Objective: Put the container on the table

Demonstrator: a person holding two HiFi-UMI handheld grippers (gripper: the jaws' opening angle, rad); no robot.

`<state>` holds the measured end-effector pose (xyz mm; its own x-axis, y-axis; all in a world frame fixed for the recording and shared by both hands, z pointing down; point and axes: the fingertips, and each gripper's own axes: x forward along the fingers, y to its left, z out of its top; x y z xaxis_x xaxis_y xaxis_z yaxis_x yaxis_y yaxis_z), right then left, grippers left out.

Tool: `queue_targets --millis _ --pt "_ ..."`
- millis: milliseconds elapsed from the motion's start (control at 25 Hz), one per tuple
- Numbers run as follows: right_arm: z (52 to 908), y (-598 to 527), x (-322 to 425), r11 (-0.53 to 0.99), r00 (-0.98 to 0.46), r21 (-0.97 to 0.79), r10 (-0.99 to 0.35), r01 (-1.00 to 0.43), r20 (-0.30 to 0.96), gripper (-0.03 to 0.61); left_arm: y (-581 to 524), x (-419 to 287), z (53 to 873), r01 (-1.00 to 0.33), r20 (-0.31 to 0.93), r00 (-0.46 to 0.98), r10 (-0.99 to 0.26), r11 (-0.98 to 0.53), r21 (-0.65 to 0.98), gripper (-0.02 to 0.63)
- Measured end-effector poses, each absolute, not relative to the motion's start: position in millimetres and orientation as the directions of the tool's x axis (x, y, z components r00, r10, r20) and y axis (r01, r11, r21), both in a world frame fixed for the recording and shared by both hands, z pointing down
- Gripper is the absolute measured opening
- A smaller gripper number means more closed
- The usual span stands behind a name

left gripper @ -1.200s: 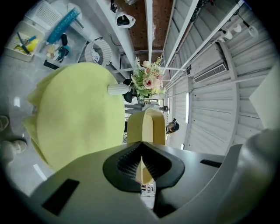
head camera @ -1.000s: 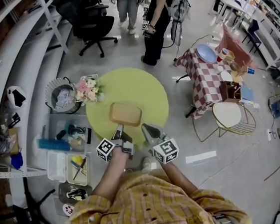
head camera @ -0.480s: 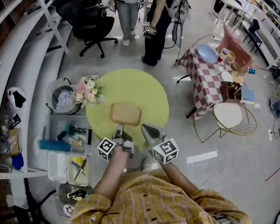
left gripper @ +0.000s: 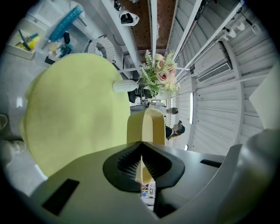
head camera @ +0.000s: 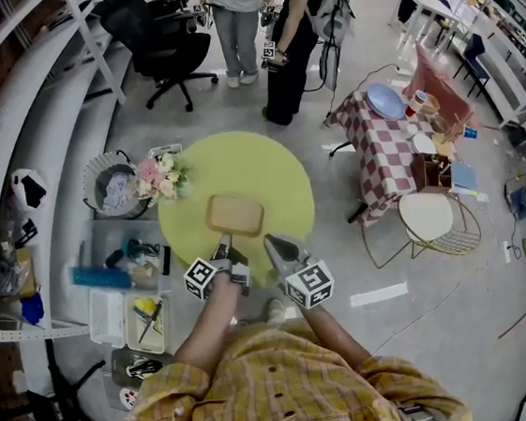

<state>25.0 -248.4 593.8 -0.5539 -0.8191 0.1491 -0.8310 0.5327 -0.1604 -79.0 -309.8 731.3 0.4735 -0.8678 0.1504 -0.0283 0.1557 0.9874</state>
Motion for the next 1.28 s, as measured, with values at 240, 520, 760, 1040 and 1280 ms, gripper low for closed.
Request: queue_targets --millis 240,520,760,1040,1280 --pt "594.6 -249.5 28.0 0.533 -0.554 -0.157 -0.819 -0.832 0.153 -0.002 -316.0 -77.5 740.4 -0.037 0.156 0.469 -0.869 0.157 0.987 0.017" --pt "592.6 -251.9 30.1 0.528 -0.55 -0.163 -0.822 -0.834 0.149 -0.002 -320.5 -74.8 751.4 -0.037 0.155 0.466 -0.871 0.156 0.987 0.017" --pt "593.9 -251.2 27.0 0.534 -0.556 -0.164 -0.817 -0.829 0.151 -0.002 -325.5 -71.3 753.9 -0.02 0.139 0.469 -0.872 0.147 0.989 0.017" --pt "594.0 -253.3 27.7 0.537 -0.56 -0.166 -0.814 -0.827 0.154 -0.002 -328.3 -69.5 761.3 -0.026 0.152 0.461 -0.874 0.158 0.987 0.017" --pt "594.1 -256.6 24.3 0.547 -0.57 -0.166 -0.807 -0.82 0.156 -0.002 -334.2 -72.1 768.1 -0.044 0.166 0.452 -0.876 0.164 0.985 0.017"
